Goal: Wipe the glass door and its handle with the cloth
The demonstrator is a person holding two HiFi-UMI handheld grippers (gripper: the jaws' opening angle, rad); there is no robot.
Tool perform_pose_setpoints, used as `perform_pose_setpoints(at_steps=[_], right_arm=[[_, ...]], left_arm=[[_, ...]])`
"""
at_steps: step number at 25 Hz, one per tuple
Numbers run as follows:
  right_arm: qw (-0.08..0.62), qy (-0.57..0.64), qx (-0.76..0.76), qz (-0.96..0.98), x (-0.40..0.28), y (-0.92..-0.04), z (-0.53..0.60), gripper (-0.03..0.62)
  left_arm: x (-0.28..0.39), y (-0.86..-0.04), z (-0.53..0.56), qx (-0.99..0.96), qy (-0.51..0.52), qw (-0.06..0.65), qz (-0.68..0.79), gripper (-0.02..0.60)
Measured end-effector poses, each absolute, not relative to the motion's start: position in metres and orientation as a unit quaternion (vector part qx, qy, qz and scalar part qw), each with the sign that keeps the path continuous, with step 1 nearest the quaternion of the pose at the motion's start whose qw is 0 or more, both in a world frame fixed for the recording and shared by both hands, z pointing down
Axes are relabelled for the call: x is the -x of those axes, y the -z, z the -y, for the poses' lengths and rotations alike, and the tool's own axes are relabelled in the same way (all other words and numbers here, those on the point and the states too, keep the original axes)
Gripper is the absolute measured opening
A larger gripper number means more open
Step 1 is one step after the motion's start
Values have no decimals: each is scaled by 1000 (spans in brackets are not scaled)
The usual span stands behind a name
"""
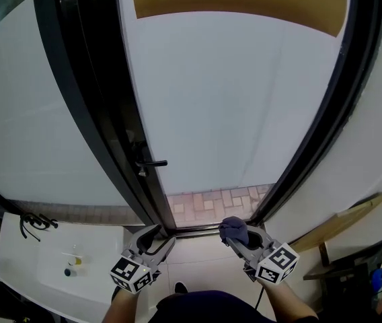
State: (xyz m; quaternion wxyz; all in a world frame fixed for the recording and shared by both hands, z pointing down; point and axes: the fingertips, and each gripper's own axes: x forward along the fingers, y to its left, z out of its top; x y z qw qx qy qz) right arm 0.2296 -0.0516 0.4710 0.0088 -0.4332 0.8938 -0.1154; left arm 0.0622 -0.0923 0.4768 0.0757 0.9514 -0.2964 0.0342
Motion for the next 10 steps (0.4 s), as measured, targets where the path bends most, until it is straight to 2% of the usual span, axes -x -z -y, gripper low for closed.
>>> perform_pose_setpoints(at_steps=[10], right_arm=[[47, 130, 422, -896, -239, -460, 39, 104]], left_arm=[[-84, -474, 59, -953, -35, 85, 289, 198]])
